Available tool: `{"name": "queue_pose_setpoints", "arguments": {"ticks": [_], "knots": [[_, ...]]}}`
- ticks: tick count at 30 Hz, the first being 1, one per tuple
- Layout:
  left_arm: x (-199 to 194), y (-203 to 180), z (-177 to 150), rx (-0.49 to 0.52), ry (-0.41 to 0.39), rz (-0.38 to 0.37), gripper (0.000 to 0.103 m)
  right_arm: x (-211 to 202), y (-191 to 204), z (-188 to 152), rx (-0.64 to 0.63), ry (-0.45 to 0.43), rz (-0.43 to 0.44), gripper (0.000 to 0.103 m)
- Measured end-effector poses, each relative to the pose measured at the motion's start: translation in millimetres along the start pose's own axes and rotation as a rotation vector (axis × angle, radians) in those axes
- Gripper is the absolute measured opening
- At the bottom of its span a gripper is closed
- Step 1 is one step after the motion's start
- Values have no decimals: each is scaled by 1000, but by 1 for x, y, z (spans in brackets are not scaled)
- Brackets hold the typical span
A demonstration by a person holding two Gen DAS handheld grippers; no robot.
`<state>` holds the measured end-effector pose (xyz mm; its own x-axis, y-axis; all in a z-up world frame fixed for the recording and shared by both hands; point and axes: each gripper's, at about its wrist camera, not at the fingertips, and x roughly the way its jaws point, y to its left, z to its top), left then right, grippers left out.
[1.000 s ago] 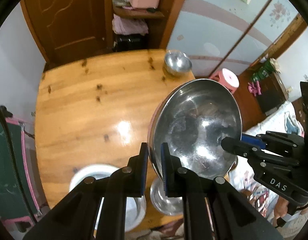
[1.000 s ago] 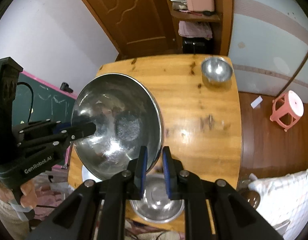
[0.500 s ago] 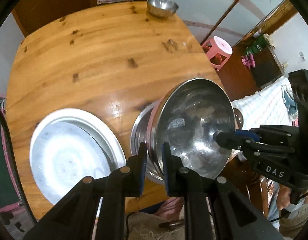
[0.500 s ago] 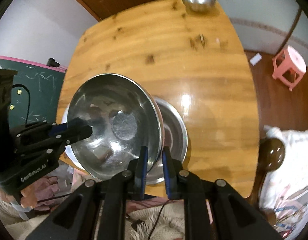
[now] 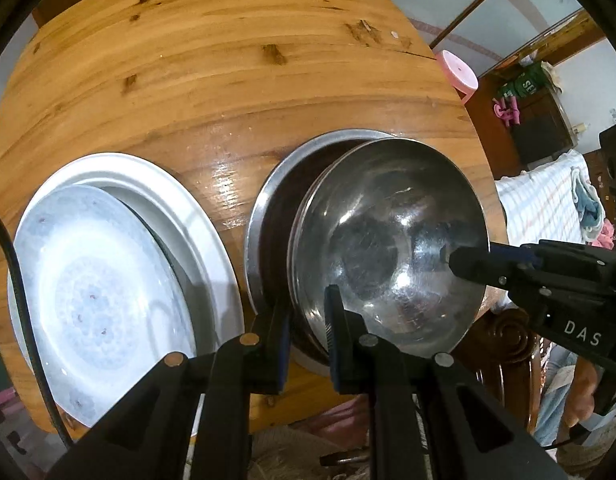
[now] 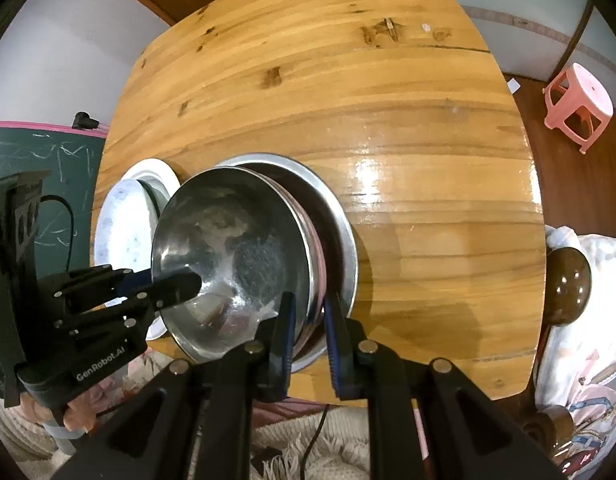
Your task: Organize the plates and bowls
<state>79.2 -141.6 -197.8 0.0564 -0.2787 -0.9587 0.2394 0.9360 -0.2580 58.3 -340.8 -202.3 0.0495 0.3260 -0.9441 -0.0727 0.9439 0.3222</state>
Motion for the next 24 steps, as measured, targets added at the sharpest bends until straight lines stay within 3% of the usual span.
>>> {"name": "queue_pose_setpoints", "arguments": {"ticks": [6, 11, 24], "knots": [[1, -4, 1, 21, -2, 1, 18, -1, 1, 1, -1, -2, -4, 15], [-13, -7, 1, 47, -45, 10, 33, -2, 1, 0, -1, 3, 0, 18], [-34, -5, 3, 54, -93, 29, 35, -16, 4, -2, -32, -39, -26, 19]]}}
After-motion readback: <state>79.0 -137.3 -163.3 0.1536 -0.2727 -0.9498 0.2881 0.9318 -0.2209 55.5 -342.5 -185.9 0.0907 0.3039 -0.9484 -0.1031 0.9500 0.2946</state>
